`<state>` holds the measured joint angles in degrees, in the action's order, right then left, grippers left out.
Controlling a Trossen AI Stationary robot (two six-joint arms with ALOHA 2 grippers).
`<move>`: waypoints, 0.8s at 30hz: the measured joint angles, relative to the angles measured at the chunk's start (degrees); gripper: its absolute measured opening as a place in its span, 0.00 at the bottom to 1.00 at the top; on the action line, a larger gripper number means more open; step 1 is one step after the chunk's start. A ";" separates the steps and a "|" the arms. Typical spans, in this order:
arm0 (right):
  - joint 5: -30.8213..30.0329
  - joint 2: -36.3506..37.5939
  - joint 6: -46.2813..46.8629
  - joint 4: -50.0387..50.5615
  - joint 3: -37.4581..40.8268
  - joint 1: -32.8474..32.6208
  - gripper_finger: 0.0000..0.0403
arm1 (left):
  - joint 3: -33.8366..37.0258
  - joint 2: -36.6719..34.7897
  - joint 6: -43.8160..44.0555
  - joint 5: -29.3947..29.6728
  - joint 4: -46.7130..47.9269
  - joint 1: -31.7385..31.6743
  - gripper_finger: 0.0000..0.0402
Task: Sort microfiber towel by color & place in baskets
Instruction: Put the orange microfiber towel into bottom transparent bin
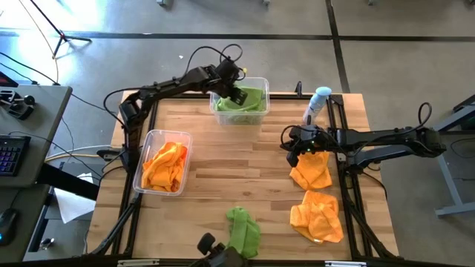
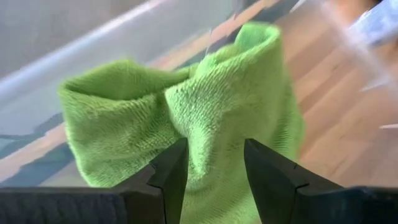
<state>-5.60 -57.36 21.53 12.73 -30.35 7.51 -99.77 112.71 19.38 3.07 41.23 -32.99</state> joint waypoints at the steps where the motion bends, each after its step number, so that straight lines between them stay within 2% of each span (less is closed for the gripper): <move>1: 0.00 0.00 -0.12 0.11 0.00 0.00 0.00 | 0.00 -0.73 0.00 0.00 -0.13 0.00 0.36; 6: 0.00 0.04 0.89 3.17 0.00 0.00 0.00 | 0.00 -4.52 0.02 0.17 -0.30 0.47 0.36; 9: 0.00 0.04 4.83 8.04 0.00 0.00 0.00 | 0.00 -6.43 0.02 0.16 -0.34 1.65 0.36; 15: 1.33 0.04 18.78 22.94 0.00 0.00 0.00 | 0.00 -7.82 -1.17 0.18 -0.65 6.01 0.36; 20: 4.28 0.04 25.34 33.40 -0.20 -0.09 0.00 | 0.00 -8.76 -3.80 0.15 -2.76 10.44 0.36; 24: 4.59 0.02 29.27 41.54 -3.17 -0.15 0.00 | 0.00 -8.86 -9.54 -1.06 -3.04 12.92 0.36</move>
<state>-1.01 -57.34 50.80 54.27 -33.52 7.35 -99.77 103.85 9.83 2.01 38.20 -20.08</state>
